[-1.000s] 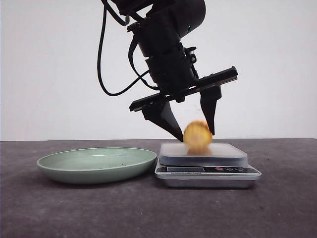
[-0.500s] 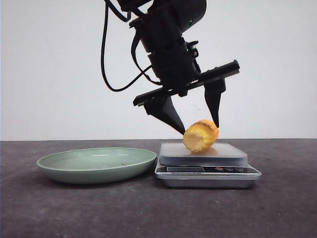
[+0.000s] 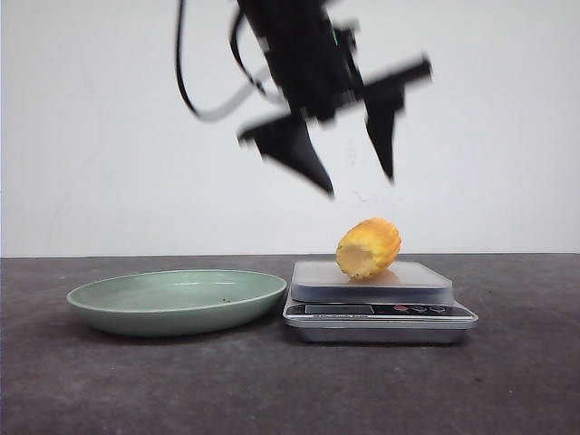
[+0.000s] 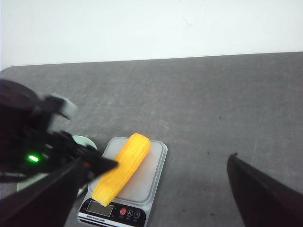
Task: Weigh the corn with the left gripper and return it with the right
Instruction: 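Raise the left gripper away from the scale, then lower the open right gripper onto the corn on the scale and close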
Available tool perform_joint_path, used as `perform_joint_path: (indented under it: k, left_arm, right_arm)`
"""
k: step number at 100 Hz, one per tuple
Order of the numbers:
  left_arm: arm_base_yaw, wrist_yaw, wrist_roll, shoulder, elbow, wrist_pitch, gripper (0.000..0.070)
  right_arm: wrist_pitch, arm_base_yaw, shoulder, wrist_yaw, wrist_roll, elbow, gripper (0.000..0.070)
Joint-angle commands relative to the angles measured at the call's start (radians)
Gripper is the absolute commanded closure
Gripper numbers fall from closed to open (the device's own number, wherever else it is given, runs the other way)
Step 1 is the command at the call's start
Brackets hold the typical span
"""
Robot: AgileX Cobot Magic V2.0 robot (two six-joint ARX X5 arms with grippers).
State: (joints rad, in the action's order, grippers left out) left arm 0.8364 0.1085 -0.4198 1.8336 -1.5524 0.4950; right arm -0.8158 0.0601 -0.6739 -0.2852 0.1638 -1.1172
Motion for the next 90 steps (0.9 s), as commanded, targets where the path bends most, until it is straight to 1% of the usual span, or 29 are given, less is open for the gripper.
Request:
perform_joint_path:
  k: [1,10,14,19,32,46,60,71,79,85,90]
  left_arm:
    - [0.013,0.035,0.072,-0.085,-0.038,0.007,0.0305]
    - [0.017,0.074,0.15,-0.201,-0.038,0.052,0.0306]
    - [0.02,0.1,0.172,-0.258,-0.038,0.075,0.0306]
    - [0.027,0.124,0.183,-0.33,-0.038,0.096,0.0306]
    - [0.051,0.131,0.199,-0.523,-0.038,0.162,0.0306]
    - [0.1,0.159,0.197,-0.712,-0.037,0.273,0.0306]
    - [0.159,0.201,0.165,-0.863,-0.03,0.377,0.0306]
    - [0.187,0.221,0.126,-0.954,-0.001,0.412,0.0306]
    - [0.195,0.262,0.113,-1.011,0.029,0.426,0.0307]
    - [0.195,0.29,0.108,-1.045,0.058,0.433,0.0307]
    - [0.195,0.293,0.092,-1.073,0.091,0.433,0.0306]
  right_arm:
    - [-0.005,0.004,-0.002,0.002,0.004,-0.022,0.0084]
    - [-0.031,0.004,-0.002,0.002,-0.008,-0.022,0.0084]
    - [-0.041,0.004,-0.002,0.002,-0.019,-0.022,0.0084]
    - [-0.047,0.004,-0.002,0.002,-0.019,-0.022,0.0084]
    - [-0.055,0.004,-0.003,-0.003,-0.019,-0.022,0.0084]
    - [-0.046,0.012,-0.005,-0.003,-0.021,-0.022,0.0085]
    - [-0.003,0.048,-0.024,-0.002,-0.02,-0.022,0.0085]
    - [0.049,0.093,-0.06,-0.001,-0.002,-0.024,0.0085]
    - [0.086,0.135,-0.103,0.0,0.026,-0.024,0.0085]
    - [0.114,0.172,-0.144,0.02,0.042,-0.024,0.0085]
    - [0.137,0.209,-0.182,0.044,0.047,-0.024,0.0085]
